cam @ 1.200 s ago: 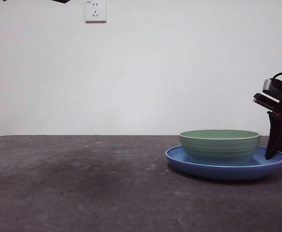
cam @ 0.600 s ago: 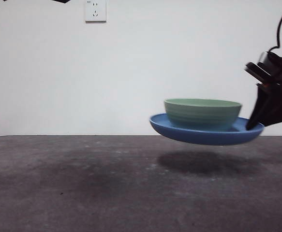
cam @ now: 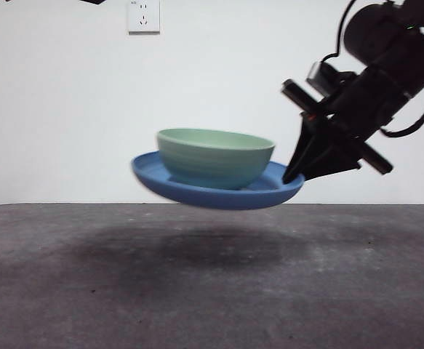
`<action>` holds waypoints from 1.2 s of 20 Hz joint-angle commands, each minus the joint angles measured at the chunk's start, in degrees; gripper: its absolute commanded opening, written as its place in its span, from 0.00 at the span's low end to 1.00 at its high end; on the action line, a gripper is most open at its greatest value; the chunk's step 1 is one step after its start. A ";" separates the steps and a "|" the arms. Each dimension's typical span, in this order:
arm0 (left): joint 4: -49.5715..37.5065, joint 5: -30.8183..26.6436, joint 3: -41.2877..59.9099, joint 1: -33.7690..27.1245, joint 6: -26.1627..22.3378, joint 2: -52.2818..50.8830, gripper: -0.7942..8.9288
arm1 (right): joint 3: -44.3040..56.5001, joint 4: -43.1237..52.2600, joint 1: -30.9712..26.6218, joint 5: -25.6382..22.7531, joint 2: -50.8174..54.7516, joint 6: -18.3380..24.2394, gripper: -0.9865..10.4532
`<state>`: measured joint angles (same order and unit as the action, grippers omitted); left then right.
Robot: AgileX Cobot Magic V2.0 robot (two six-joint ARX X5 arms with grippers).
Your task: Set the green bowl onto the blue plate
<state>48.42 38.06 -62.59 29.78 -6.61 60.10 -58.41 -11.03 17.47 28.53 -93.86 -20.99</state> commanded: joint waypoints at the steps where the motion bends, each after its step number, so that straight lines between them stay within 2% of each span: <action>1: -0.35 0.50 -0.33 0.20 -0.87 0.52 0.31 | -0.96 2.32 1.60 -0.15 -2.99 -2.95 0.10; 5: -0.33 0.50 -0.33 0.20 -0.85 0.52 0.31 | -0.96 5.38 3.04 -1.27 -6.51 -4.74 0.10; 16: -0.20 0.50 -0.33 0.20 -0.87 0.52 0.31 | -0.96 5.20 3.10 -4.15 -10.62 -4.70 0.10; 17: -0.17 0.50 -0.33 0.20 -0.87 0.52 0.31 | -0.96 5.03 3.26 -4.17 -10.62 -4.50 0.11; 19: -0.15 0.50 -0.33 0.20 -0.85 0.52 0.31 | -0.96 4.98 3.43 -4.20 -10.62 -4.59 0.22; 24: -0.11 0.50 -0.33 0.20 -0.87 0.52 0.31 | -0.96 4.07 3.30 -5.79 -9.18 -4.55 0.29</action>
<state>48.51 38.09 -62.59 29.78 -6.63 60.10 -58.41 -7.25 20.56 22.81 -103.13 -25.36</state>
